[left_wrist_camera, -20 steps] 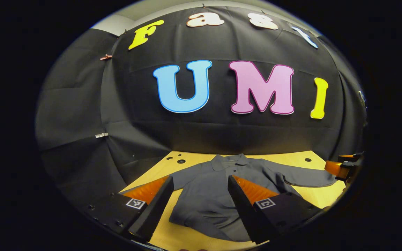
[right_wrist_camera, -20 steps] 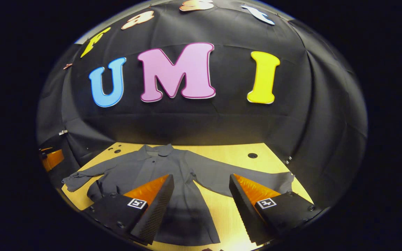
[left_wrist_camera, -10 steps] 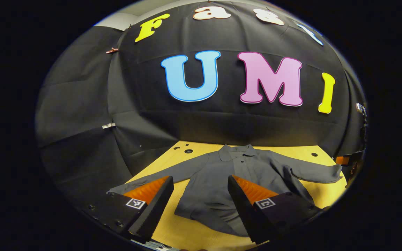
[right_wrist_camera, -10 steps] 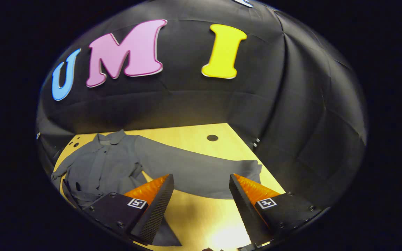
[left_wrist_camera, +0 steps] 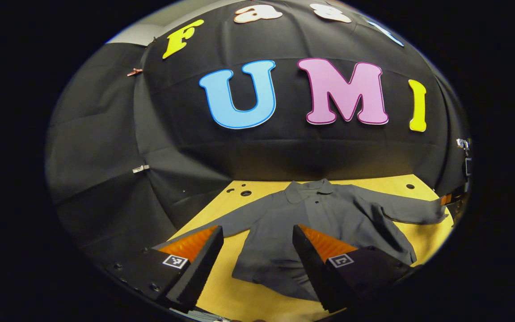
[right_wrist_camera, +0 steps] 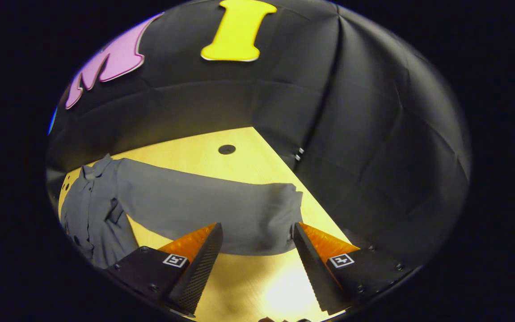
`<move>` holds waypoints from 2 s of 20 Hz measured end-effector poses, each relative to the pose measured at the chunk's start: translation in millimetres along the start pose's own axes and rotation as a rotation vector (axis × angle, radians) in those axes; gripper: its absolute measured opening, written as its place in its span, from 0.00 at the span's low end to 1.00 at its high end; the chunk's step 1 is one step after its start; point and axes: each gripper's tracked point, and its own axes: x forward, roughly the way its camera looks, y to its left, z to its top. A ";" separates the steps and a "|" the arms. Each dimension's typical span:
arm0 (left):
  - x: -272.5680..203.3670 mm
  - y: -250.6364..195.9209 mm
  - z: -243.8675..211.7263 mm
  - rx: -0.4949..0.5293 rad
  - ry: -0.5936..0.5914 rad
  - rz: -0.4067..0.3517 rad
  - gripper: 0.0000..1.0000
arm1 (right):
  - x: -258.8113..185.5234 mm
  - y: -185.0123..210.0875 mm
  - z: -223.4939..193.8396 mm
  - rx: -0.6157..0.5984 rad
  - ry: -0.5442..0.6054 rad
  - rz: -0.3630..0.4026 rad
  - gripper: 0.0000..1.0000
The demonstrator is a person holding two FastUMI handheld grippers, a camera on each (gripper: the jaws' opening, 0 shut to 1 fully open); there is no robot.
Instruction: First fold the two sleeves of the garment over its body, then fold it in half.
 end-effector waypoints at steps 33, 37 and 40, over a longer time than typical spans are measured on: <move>-18.1 4.1 -6.3 0.083 0.042 -0.013 0.98 | 80.2 13.3 -27.4 0.050 0.132 0.060 0.06; -15.4 33.1 -5.9 0.051 0.055 0.003 0.98 | 47.4 42.1 11.3 0.027 0.054 0.111 0.05; -15.3 55.0 6.1 0.039 0.024 0.001 0.98 | 21.7 72.1 36.6 0.002 0.006 0.132 0.06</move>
